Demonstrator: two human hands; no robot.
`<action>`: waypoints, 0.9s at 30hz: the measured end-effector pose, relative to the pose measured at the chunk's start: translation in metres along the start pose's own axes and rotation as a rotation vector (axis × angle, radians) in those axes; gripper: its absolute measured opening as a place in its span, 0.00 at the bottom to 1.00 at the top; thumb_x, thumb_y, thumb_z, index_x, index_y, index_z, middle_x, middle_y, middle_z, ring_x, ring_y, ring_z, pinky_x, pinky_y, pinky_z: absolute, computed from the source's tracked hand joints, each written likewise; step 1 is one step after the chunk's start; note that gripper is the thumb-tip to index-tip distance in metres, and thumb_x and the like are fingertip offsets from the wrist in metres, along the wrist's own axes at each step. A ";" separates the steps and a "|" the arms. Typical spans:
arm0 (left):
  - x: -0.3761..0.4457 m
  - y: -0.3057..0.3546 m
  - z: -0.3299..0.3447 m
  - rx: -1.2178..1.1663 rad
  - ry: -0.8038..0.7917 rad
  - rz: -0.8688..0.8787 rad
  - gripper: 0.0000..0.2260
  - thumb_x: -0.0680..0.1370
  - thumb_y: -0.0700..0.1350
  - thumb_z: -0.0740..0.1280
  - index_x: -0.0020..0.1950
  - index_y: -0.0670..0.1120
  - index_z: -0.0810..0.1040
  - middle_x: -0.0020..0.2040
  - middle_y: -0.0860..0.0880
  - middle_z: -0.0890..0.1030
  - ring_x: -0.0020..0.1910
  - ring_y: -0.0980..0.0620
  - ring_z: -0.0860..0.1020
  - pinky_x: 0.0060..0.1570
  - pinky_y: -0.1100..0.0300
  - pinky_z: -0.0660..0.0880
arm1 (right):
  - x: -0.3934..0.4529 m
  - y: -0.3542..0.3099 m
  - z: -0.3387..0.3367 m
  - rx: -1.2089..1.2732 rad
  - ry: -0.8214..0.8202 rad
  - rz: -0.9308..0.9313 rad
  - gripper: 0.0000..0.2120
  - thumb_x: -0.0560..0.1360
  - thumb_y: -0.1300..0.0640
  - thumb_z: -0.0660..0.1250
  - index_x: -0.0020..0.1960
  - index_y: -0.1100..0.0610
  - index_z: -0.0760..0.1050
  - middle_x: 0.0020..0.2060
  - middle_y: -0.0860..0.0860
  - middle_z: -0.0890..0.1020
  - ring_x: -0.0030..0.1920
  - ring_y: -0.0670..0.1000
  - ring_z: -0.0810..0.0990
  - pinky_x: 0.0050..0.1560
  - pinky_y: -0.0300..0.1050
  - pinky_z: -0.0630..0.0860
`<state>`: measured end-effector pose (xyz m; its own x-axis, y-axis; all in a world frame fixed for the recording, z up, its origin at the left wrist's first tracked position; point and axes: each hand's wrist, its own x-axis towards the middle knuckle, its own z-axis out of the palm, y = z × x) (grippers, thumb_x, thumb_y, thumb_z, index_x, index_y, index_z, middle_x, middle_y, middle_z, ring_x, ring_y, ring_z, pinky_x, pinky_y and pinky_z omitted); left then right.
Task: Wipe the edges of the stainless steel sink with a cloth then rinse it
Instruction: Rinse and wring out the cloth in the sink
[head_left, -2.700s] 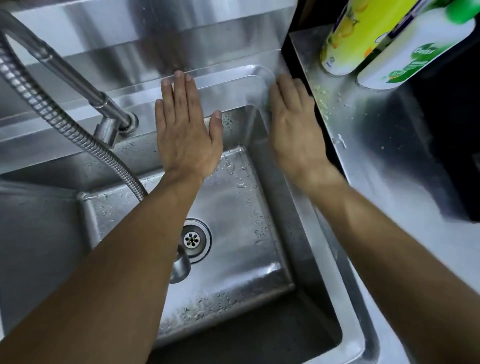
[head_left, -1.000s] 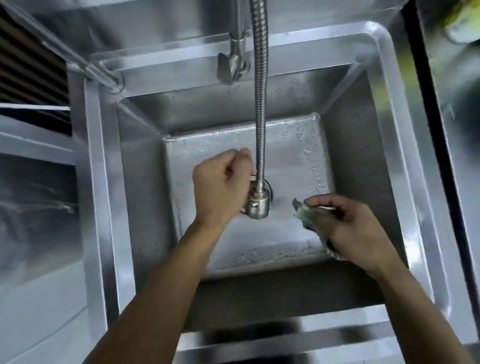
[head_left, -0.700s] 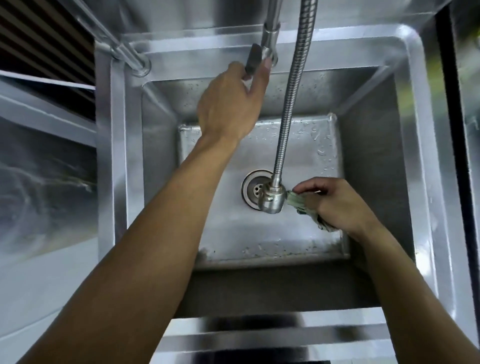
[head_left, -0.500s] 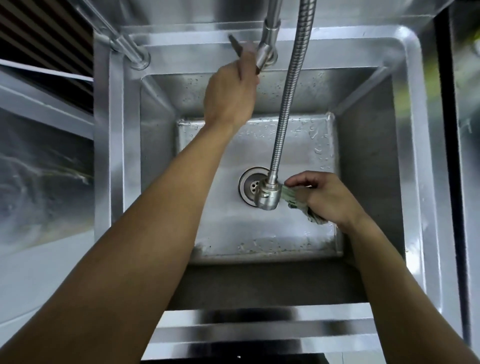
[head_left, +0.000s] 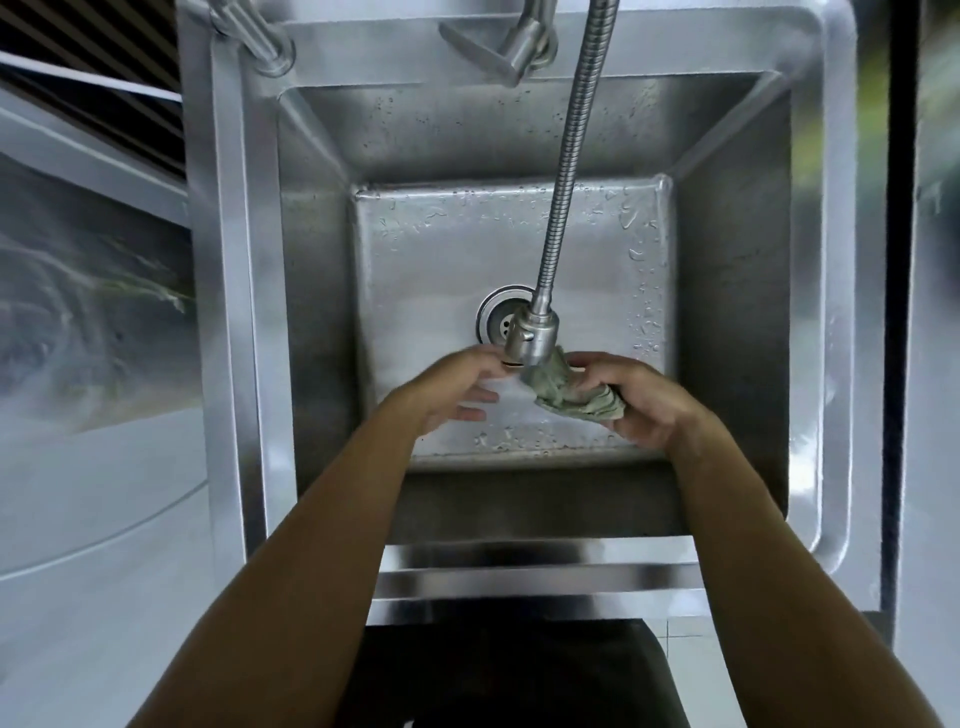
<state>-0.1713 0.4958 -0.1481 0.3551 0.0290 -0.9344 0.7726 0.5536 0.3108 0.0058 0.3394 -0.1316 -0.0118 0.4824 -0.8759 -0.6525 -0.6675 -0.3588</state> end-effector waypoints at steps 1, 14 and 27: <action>0.003 -0.008 0.007 -0.083 -0.105 0.013 0.16 0.81 0.44 0.65 0.68 0.54 0.76 0.66 0.49 0.81 0.61 0.48 0.80 0.55 0.53 0.79 | 0.002 0.003 0.006 -0.002 -0.019 0.024 0.16 0.73 0.70 0.62 0.54 0.59 0.83 0.49 0.59 0.85 0.46 0.53 0.83 0.49 0.43 0.77; 0.005 -0.011 0.012 -0.130 0.417 0.244 0.16 0.78 0.57 0.73 0.50 0.45 0.79 0.43 0.48 0.83 0.41 0.51 0.82 0.34 0.59 0.79 | 0.036 0.023 0.029 -0.088 0.261 -0.257 0.12 0.75 0.65 0.74 0.57 0.56 0.84 0.52 0.55 0.87 0.55 0.59 0.86 0.54 0.51 0.83; 0.009 -0.006 0.025 -0.166 -0.109 0.259 0.20 0.78 0.43 0.75 0.70 0.47 0.77 0.56 0.46 0.85 0.49 0.50 0.86 0.46 0.58 0.82 | 0.026 0.033 0.015 -0.120 0.470 -0.276 0.08 0.79 0.54 0.70 0.43 0.55 0.75 0.39 0.54 0.82 0.40 0.55 0.79 0.35 0.48 0.78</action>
<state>-0.1588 0.4718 -0.1540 0.5897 0.1026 -0.8010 0.5563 0.6675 0.4950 -0.0268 0.3387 -0.1616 0.5047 0.3619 -0.7838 -0.4925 -0.6250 -0.6057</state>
